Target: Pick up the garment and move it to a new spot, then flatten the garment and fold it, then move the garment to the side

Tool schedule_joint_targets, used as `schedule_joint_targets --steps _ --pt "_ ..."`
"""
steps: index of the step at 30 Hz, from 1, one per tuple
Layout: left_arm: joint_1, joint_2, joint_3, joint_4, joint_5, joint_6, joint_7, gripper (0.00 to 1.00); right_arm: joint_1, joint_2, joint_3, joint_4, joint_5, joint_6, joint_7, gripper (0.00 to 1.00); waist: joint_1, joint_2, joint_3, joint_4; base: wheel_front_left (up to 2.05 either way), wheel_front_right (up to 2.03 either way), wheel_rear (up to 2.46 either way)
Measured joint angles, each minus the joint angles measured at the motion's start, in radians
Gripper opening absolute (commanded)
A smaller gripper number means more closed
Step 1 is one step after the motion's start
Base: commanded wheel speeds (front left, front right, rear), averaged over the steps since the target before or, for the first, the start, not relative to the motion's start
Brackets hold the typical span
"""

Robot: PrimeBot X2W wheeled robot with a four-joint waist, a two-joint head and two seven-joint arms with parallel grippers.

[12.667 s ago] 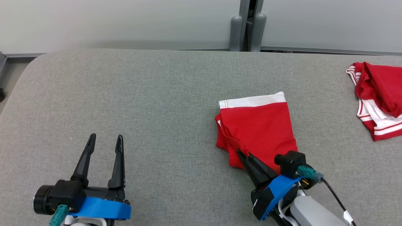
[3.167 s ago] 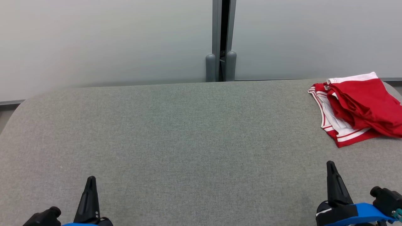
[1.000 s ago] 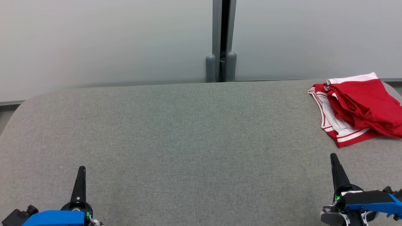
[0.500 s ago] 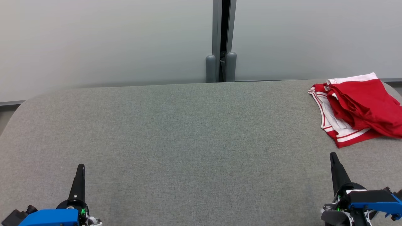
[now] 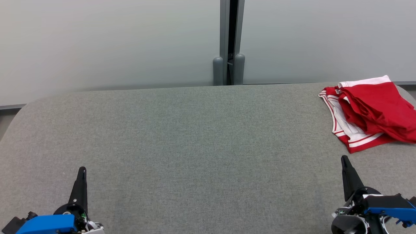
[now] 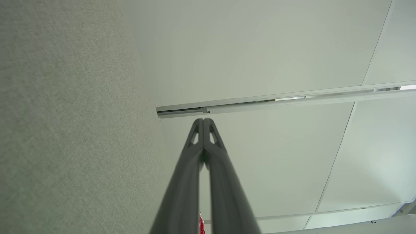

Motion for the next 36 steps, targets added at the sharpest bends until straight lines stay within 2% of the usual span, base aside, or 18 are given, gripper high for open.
schedule_joint_targets --steps 12,36 --pt "-0.009 0.001 0.007 0.003 -0.078 -0.002 0.018 0.0 -0.007 0.0 -0.005 0.002 0.078 0.0 0.018 0.0 0.0 0.0 0.0 0.0 0.0 0.0 0.0" --pt "-0.009 0.001 0.008 0.003 -0.078 -0.002 0.019 0.0 -0.007 0.0 -0.005 0.002 0.079 0.0 0.018 0.0 0.0 0.0 -0.001 0.0 0.0 0.0 0.0"
